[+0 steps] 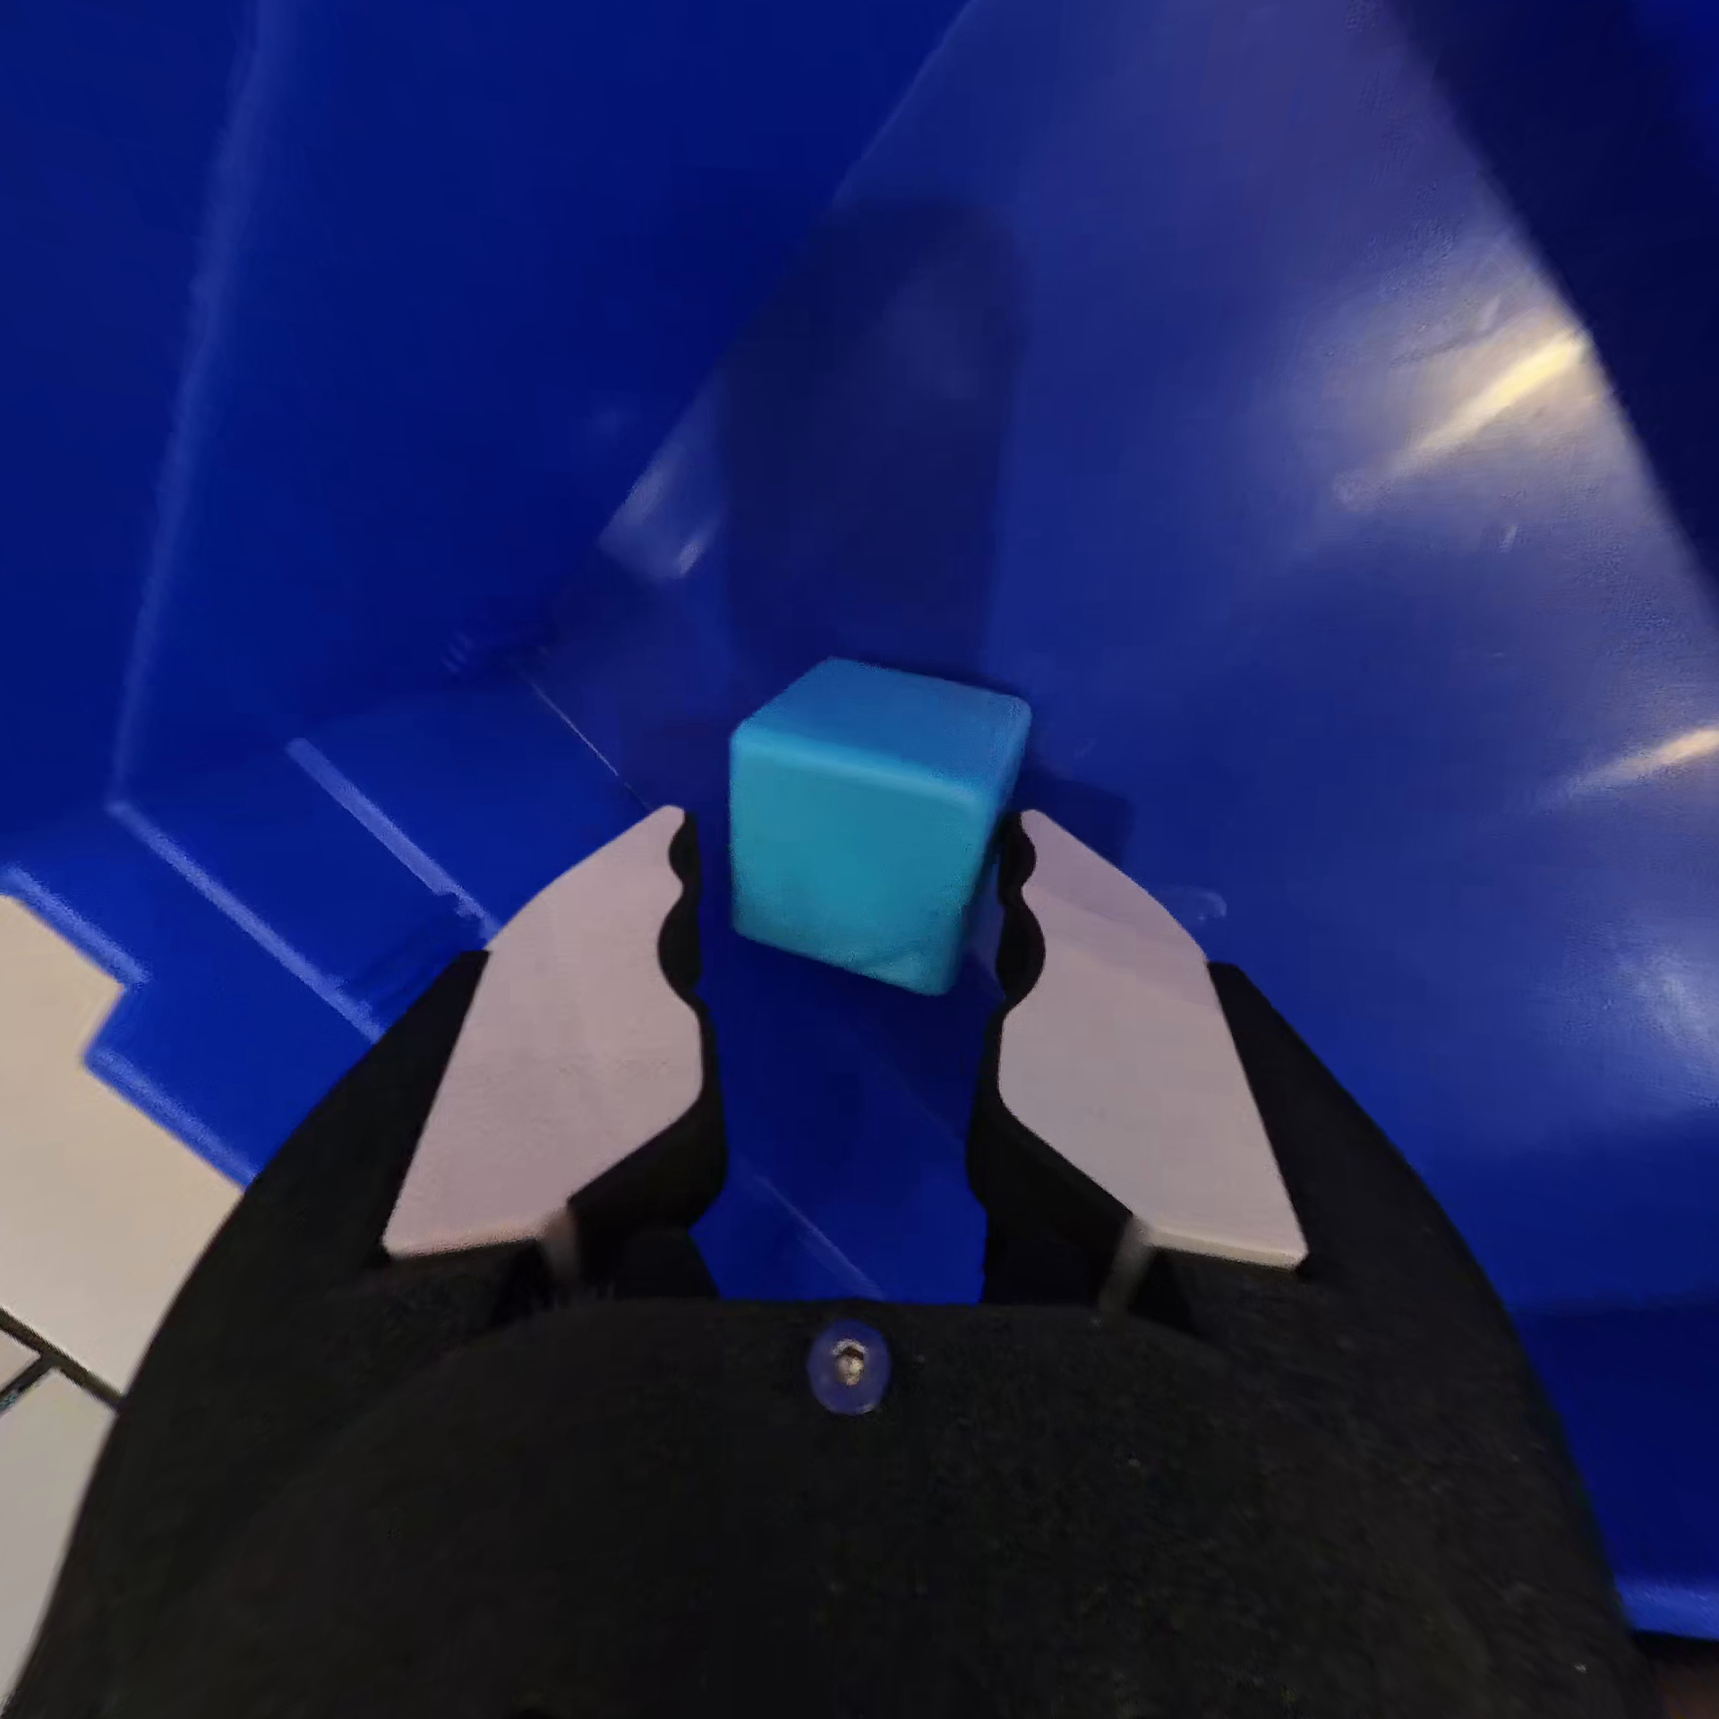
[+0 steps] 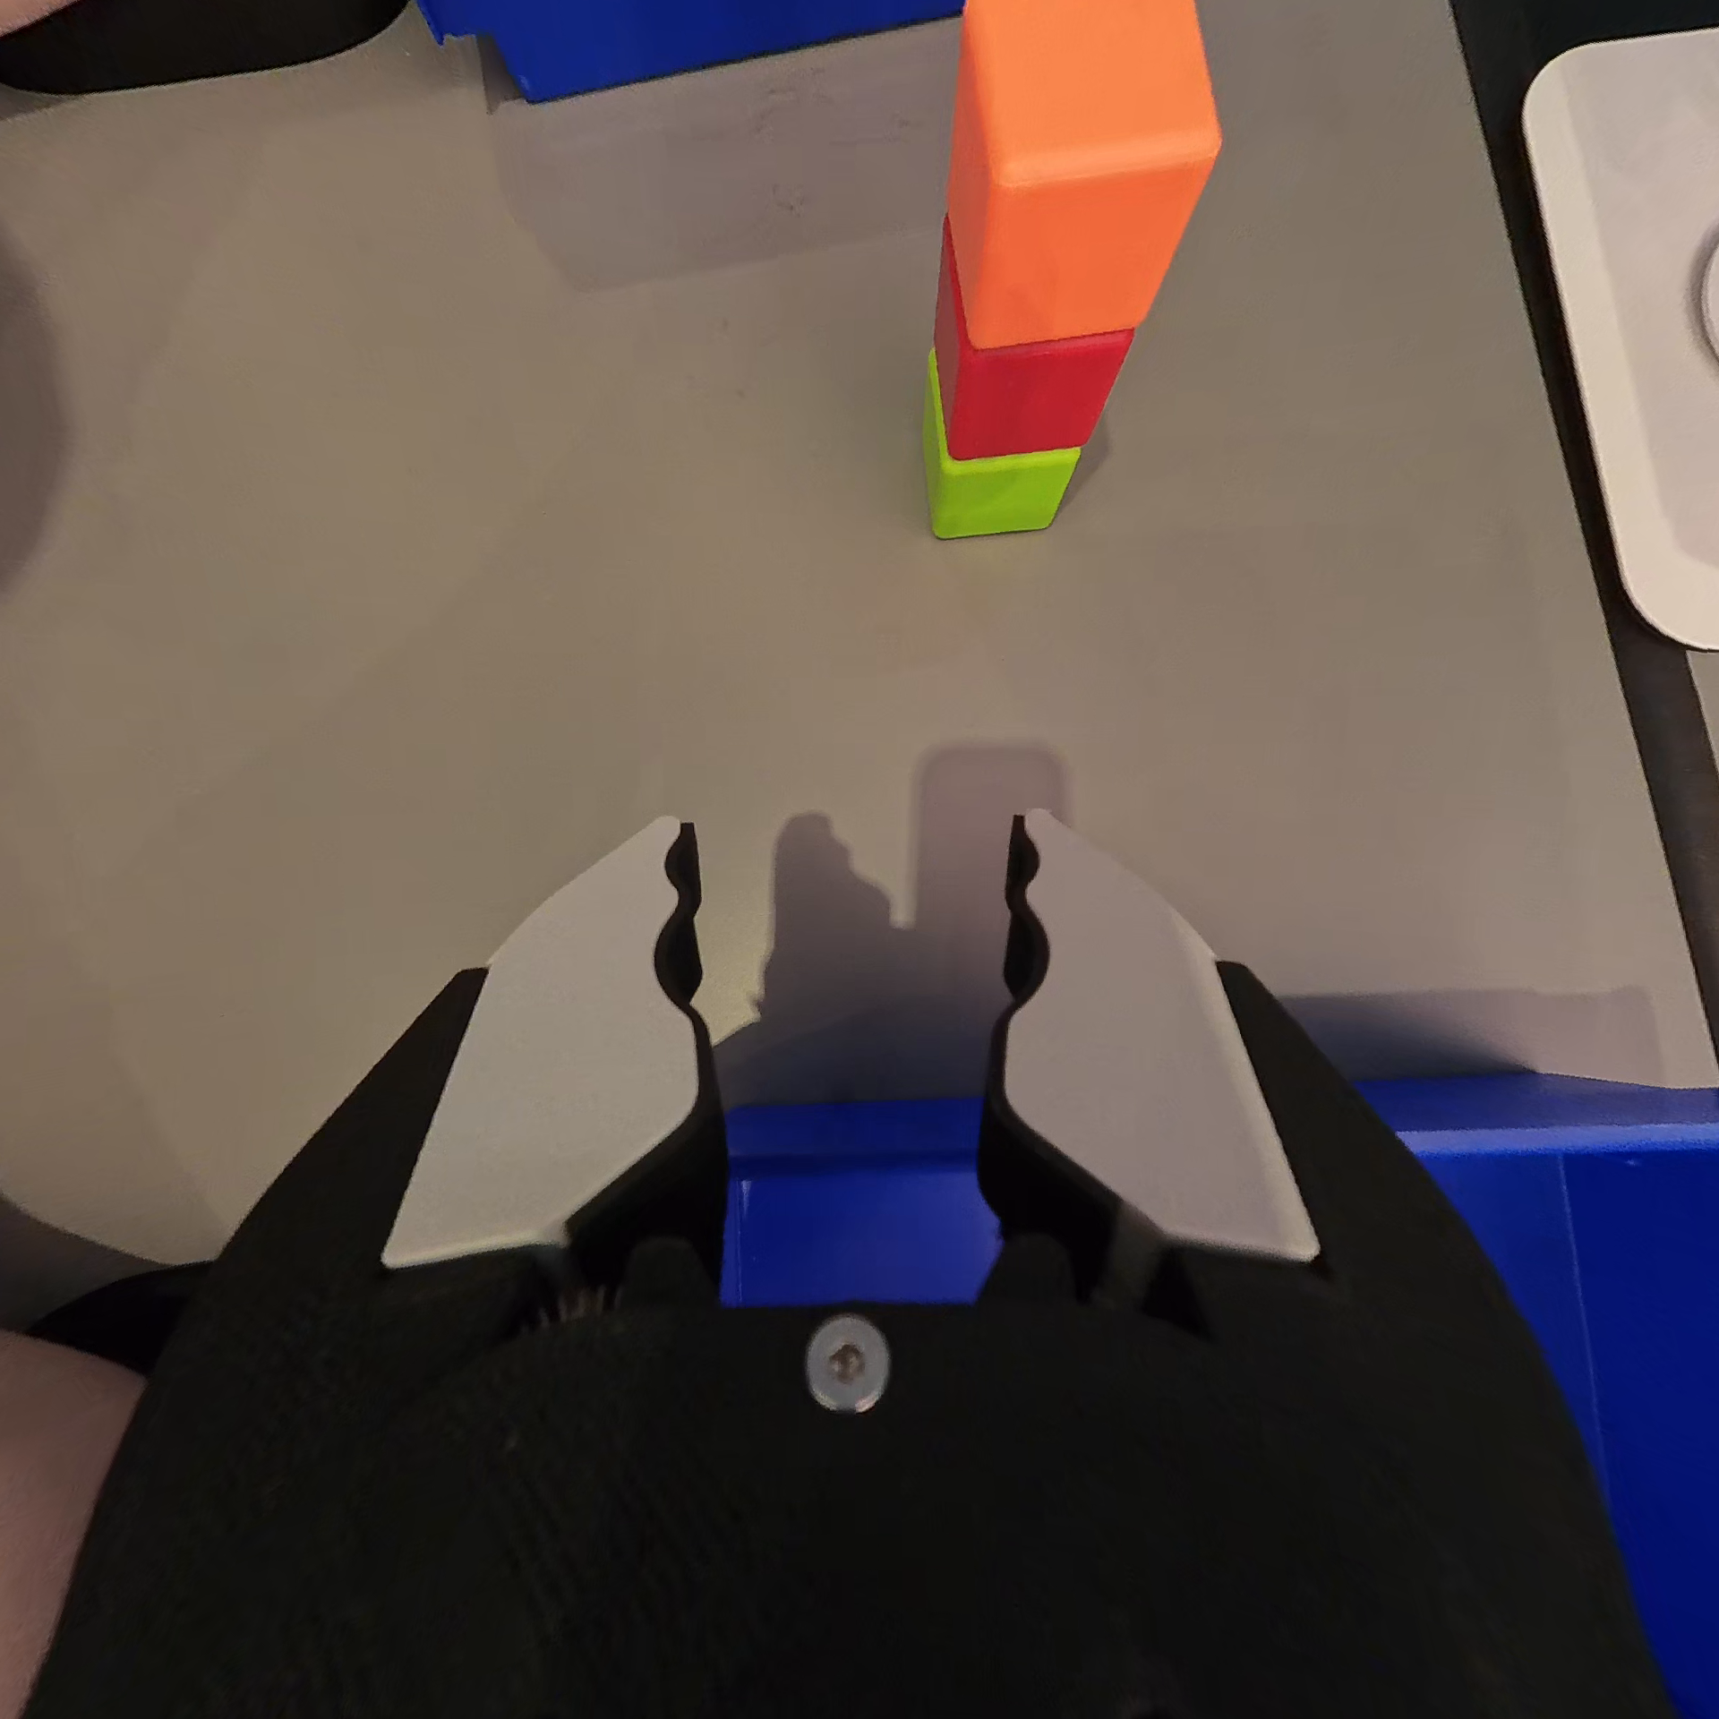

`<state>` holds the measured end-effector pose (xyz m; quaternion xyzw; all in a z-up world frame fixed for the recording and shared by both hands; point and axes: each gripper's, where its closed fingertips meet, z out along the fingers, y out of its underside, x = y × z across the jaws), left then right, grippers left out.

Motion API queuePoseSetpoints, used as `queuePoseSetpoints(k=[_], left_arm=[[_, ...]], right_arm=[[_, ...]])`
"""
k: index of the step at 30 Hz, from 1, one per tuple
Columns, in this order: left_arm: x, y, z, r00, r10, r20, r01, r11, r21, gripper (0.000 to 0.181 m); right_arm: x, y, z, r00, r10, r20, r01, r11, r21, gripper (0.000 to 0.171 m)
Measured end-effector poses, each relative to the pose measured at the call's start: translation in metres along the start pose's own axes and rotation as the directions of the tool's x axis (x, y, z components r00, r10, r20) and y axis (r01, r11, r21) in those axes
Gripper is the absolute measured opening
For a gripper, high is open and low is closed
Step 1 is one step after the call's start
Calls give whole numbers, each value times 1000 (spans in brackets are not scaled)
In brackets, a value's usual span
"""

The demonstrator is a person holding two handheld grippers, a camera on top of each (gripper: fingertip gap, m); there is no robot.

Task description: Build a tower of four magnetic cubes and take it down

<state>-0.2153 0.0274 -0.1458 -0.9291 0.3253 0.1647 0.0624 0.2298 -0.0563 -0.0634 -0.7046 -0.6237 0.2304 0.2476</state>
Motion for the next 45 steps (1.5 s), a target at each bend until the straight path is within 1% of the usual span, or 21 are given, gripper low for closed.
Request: queuePoseSetpoints(k=[1,3,5,7,9,10,13,15,16,17,18,20,22,23,25,29,31,33,38,42,45], left_arm=[[1,2,0,1000,-17,-20,17,1000,-6,56],[0,0,0,999,-32,-26,32,999,16,55],[5,-2,-4,997,-33,-64,35,999,33,53],[5,-3,-13,996,-57,-75,60,997,49,52],[-1,-3,-32,995,-91,-45,95,993,76,51],[-4,-4,-45,994,-103,-25,105,988,111,51],[-4,-18,-96,992,-126,3,120,951,286,51],[2,-30,-135,990,-140,11,123,900,418,51],[7,-40,-157,989,-144,17,116,860,497,51],[17,-53,-180,990,-138,7,109,806,582,51],[34,-67,-202,994,-104,-34,101,746,658,51],[85,-99,-239,988,49,-145,83,625,776,51],[135,-126,-258,955,193,-223,81,556,827,51],[154,-138,-260,941,232,-247,86,542,836,51],[179,-157,-253,936,260,-238,56,557,829,51],[198,-175,-229,941,315,-121,-96,593,799,51],[201,-178,-223,939,332,-95,-130,594,794,51],[205,-179,-220,930,349,-113,-130,601,788,51],[206,-179,-222,928,361,-95,-151,595,790,51],[200,-180,-218,931,360,-64,-179,600,780,51],[199,-179,-217,918,392,-63,-206,605,769,51]], right_arm=[[0,0,0,1000,-1,1,1,1000,0,65],[0,0,0,1000,-1,1,1,1000,0,65],[0,1,0,1000,2,3,-2,1000,-3,65],[0,2,0,1000,4,5,-4,1000,-6,65],[0,3,0,1000,6,7,-6,1000,-8,65],[0,3,0,1000,6,7,-6,1000,-9,65],[0,3,0,1000,6,9,-6,1000,-6,65],[0,3,0,1000,7,10,-6,1000,-7,65],[0,3,0,1000,8,11,-7,1000,-8,65],[0,3,0,1000,8,12,-8,1000,-8,65],[0,3,0,1000,6,14,-6,1000,-7,65],[-1,0,0,1000,1,16,-1,1000,-1,65],[-2,-1,0,1000,-4,16,4,1000,1,65],[-3,-1,0,1000,-5,16,5,1000,-2,65],[-4,-1,0,1000,-8,12,8,1000,-6,65],[-5,-4,-3,1000,-17,12,17,1000,7,65],[-6,-6,-4,1000,-18,15,18,1000,14,65],[-6,-5,-4,1000,-18,19,18,1000,12,65],[-8,-4,-3,999,-18,26,18,1000,2,65],[-9,-3,-2,999,-16,33,16,1000,-3,65],[-10,0,-2,999,-13,44,13,1000,-9,65]])
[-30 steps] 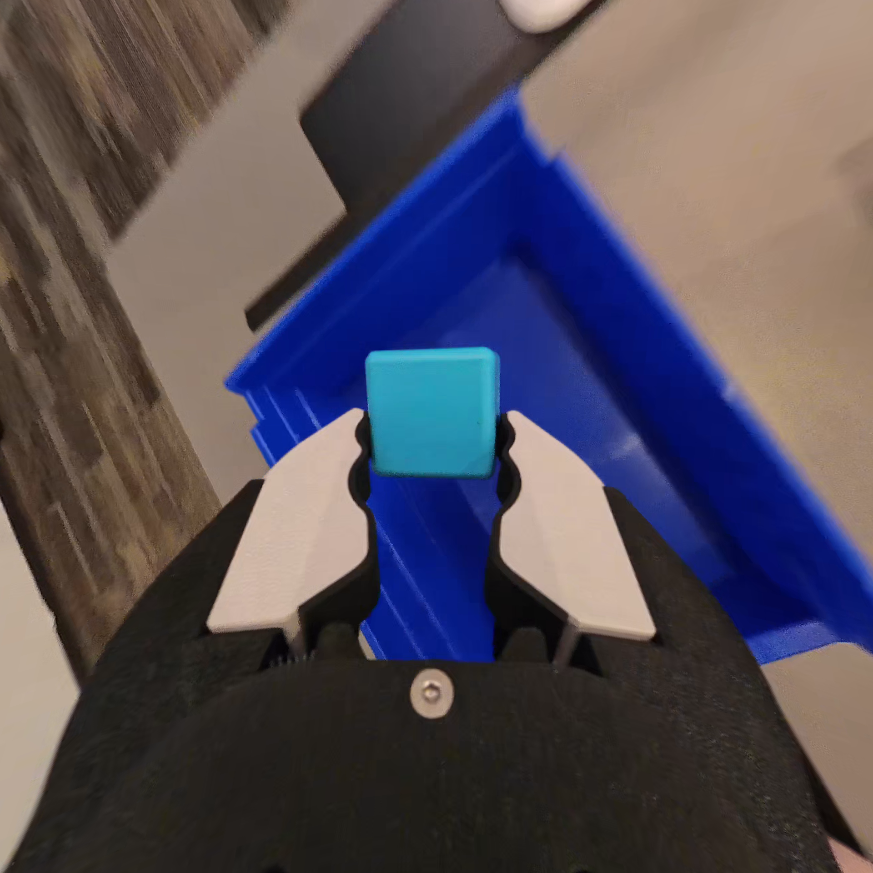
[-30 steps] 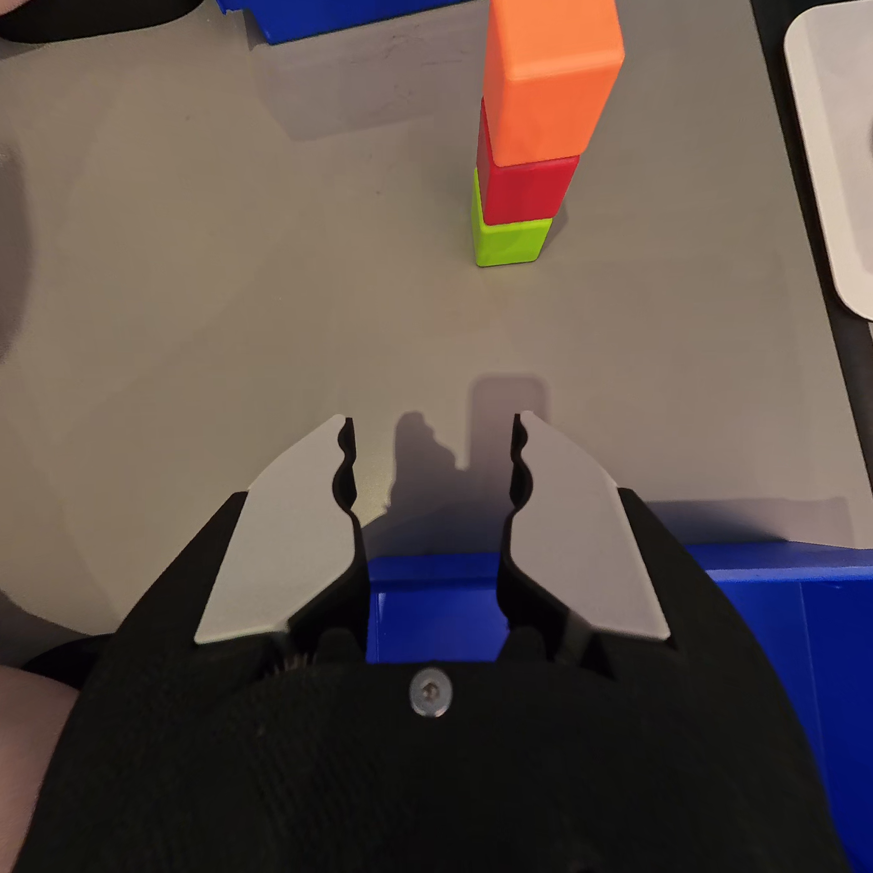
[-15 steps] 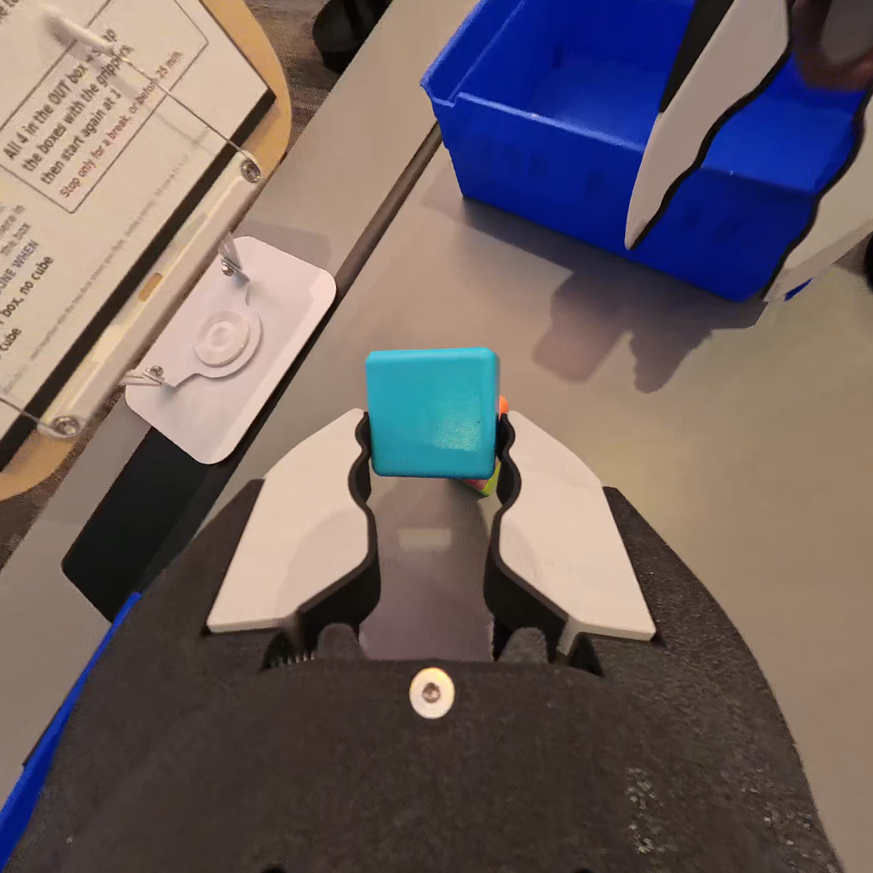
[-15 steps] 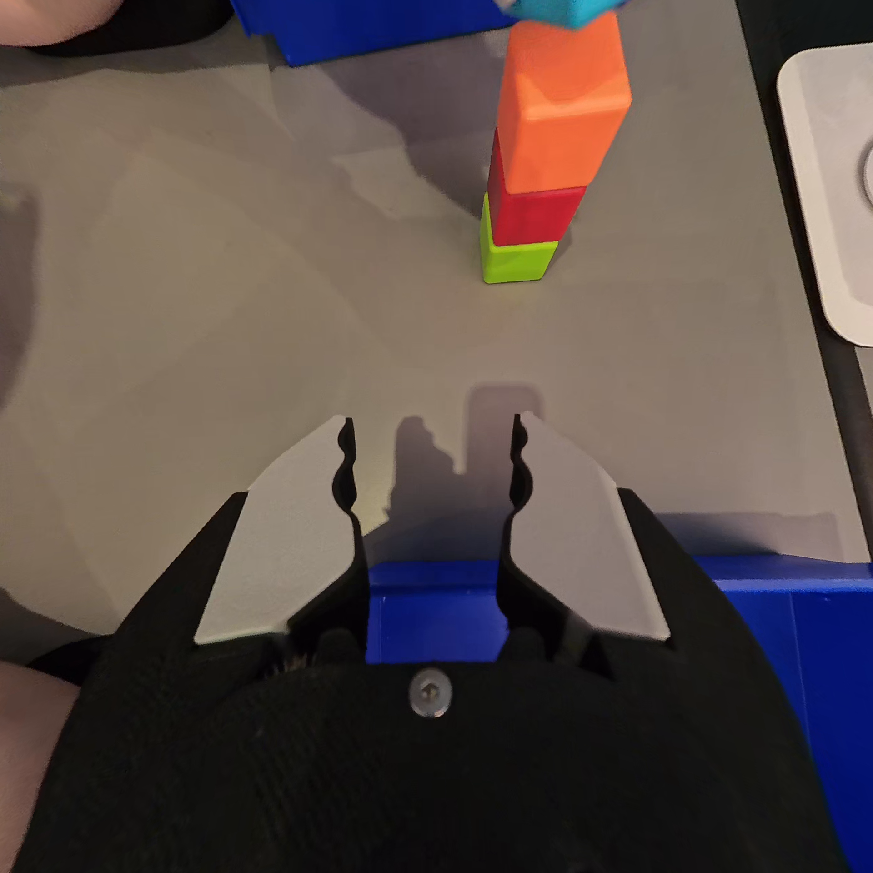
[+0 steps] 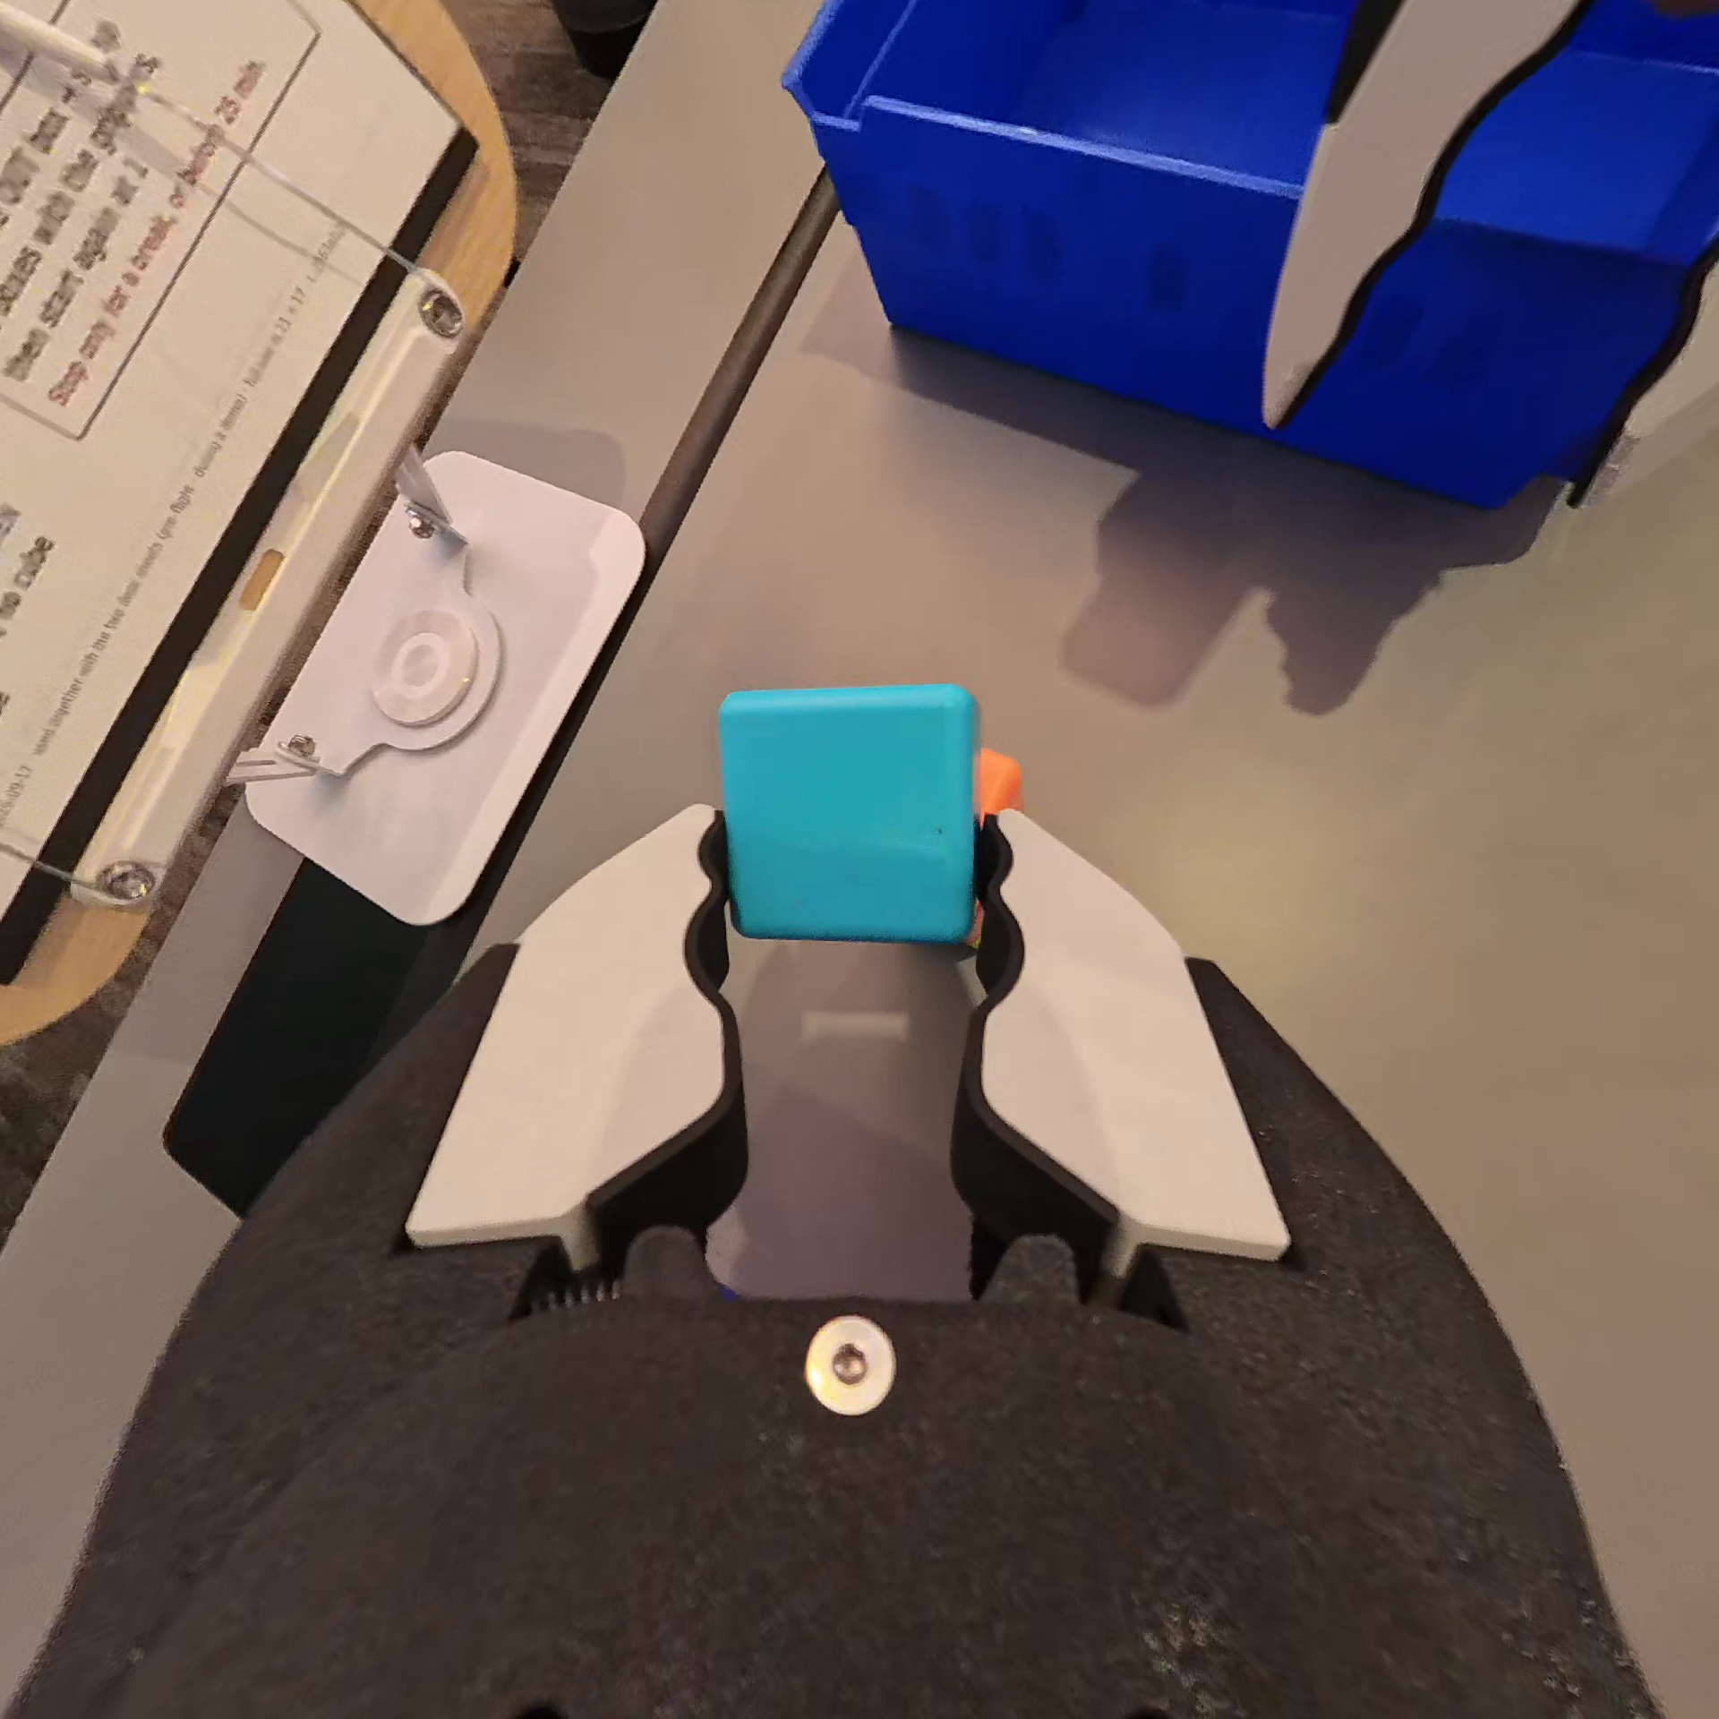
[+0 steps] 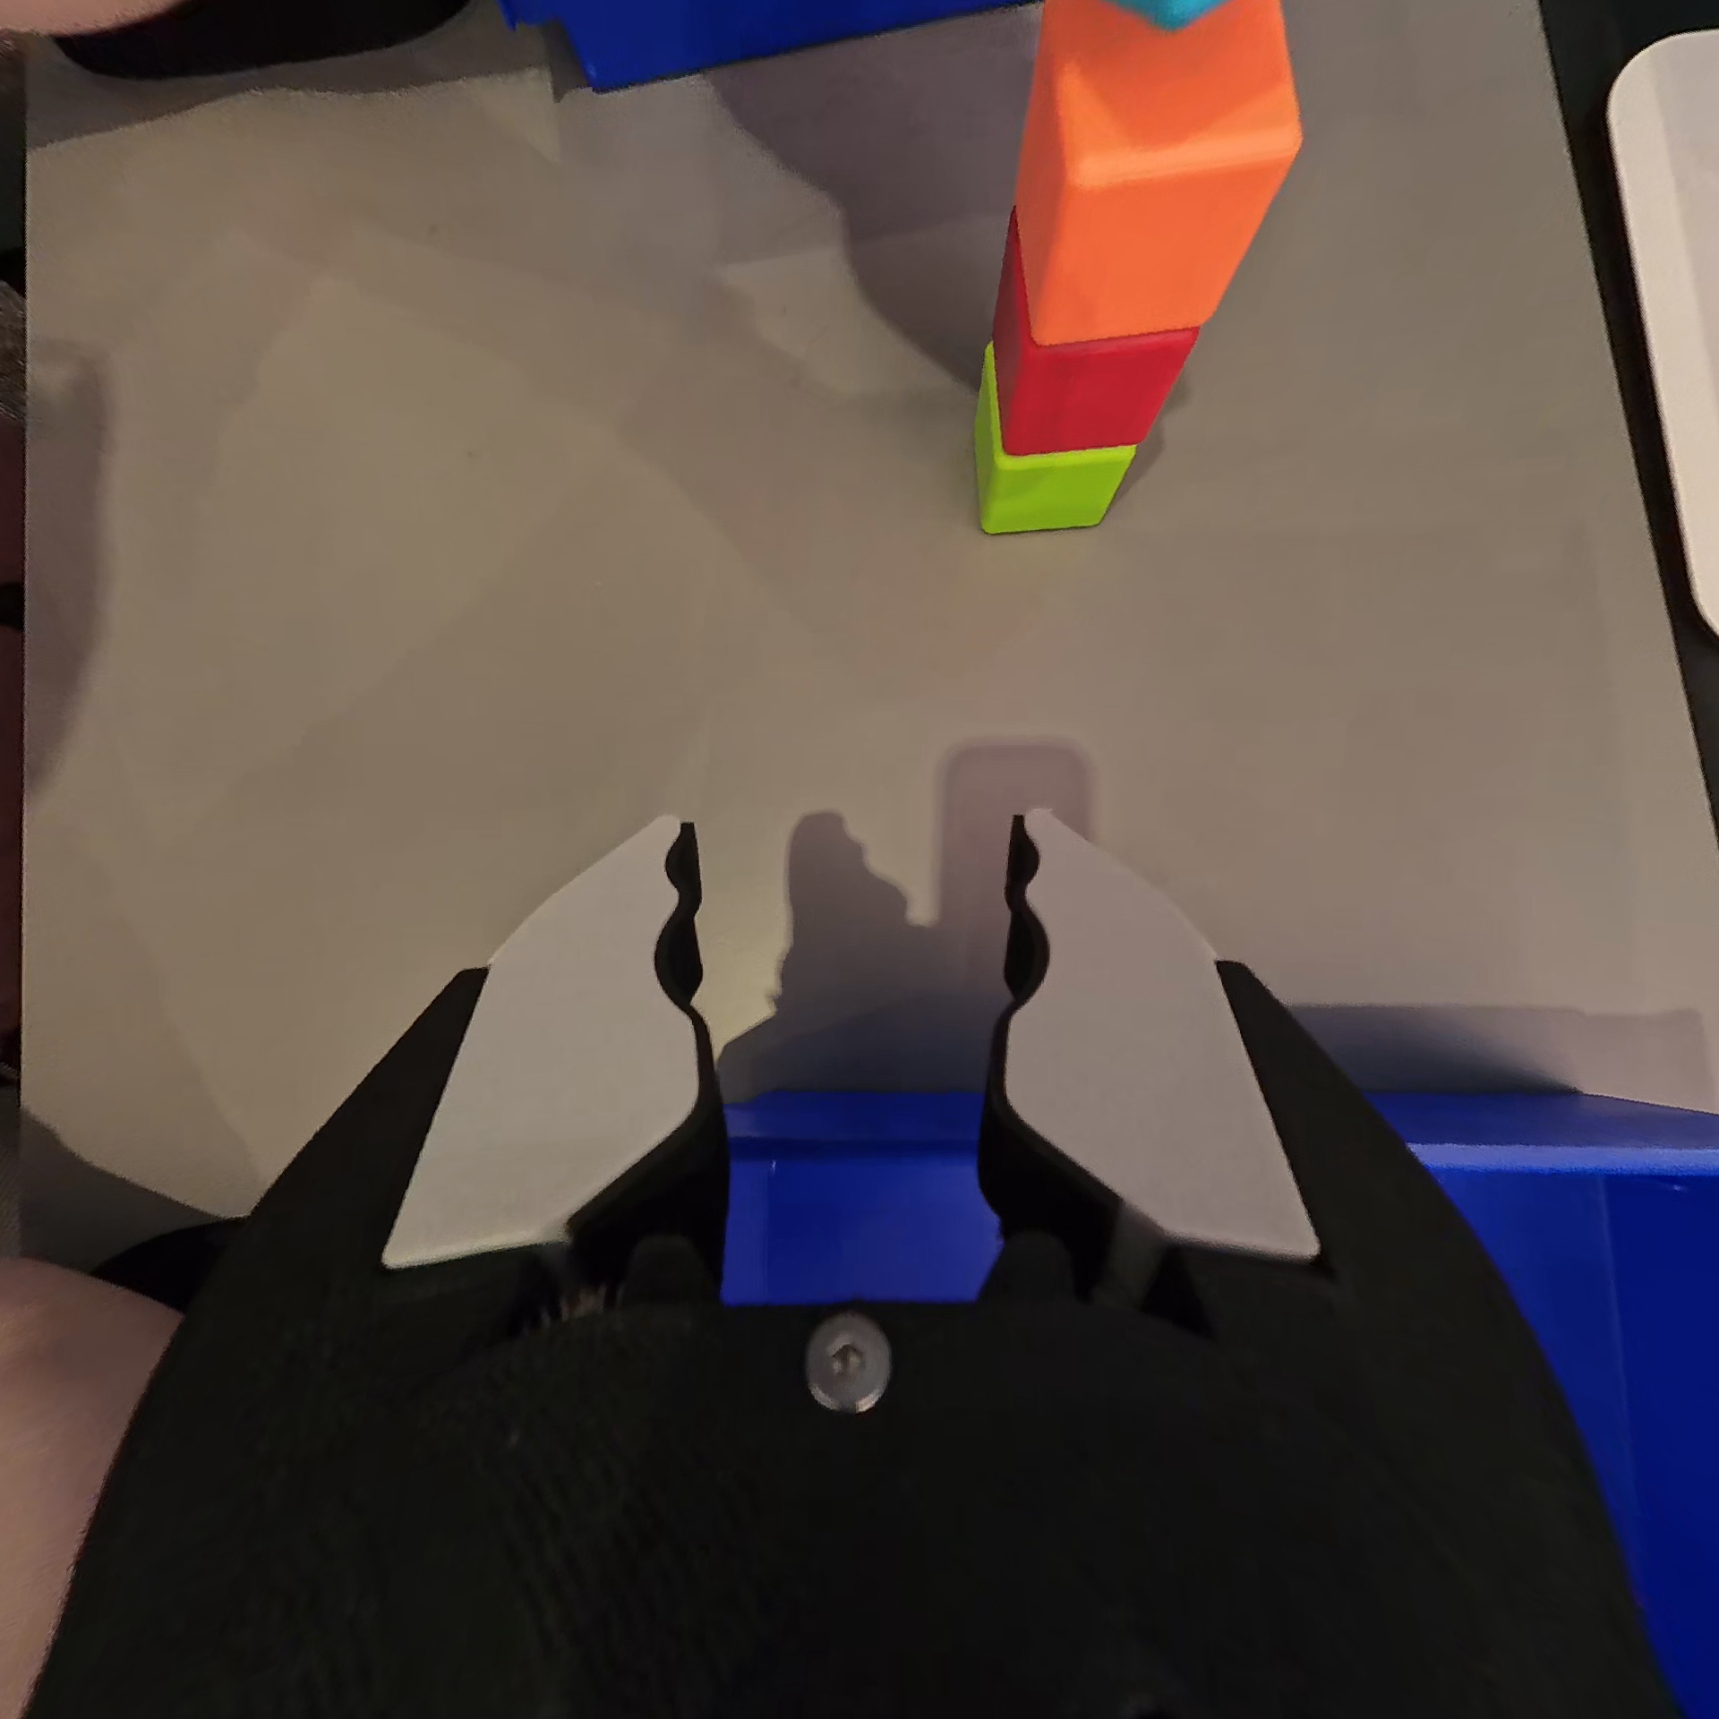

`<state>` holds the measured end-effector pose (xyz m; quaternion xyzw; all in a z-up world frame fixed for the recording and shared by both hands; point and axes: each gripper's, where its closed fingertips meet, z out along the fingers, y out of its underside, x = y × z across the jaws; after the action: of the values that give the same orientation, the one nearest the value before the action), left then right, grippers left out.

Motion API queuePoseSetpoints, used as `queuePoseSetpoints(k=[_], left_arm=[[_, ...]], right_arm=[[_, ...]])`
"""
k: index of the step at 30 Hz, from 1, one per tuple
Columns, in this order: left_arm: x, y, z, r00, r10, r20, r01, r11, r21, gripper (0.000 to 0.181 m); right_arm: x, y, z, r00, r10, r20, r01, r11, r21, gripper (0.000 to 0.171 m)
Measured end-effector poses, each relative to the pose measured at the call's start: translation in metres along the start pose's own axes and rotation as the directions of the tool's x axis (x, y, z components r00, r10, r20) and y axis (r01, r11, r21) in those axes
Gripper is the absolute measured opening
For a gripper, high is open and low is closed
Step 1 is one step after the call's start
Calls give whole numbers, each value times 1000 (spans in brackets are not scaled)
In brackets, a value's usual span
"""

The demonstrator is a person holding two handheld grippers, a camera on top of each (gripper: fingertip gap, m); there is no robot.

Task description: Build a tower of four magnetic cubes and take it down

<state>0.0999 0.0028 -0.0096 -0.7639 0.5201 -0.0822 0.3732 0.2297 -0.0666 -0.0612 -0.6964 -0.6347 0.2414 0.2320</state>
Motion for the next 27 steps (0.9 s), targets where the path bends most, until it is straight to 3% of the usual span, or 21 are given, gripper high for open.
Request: queuePoseSetpoints(k=[9,16,18,21,24,27], left_arm=[[2,4,7,930,290,-225,-319,942,-102,51],[0,3,14,919,251,-304,-290,953,-89,51],[-3,-8,12,934,217,-283,-227,974,-3,61],[0,-30,-8,955,27,-296,16,989,145,81],[-7,-33,-26,964,-200,-177,247,919,308,87],[-2,-10,-26,899,-432,-76,424,812,401,92]], right_arm=[[-1,3,0,1000,10,19,-9,1000,-6,65],[-5,2,-2,1000,1,27,-1,1000,-10,65],[-6,2,-2,1000,-5,28,5,1000,-9,65],[-6,1,-5,1000,-8,25,8,1000,3,65],[-4,-1,-8,1000,-8,15,8,1000,22,65],[-3,-5,-10,1000,-17,6,17,999,36,65]])
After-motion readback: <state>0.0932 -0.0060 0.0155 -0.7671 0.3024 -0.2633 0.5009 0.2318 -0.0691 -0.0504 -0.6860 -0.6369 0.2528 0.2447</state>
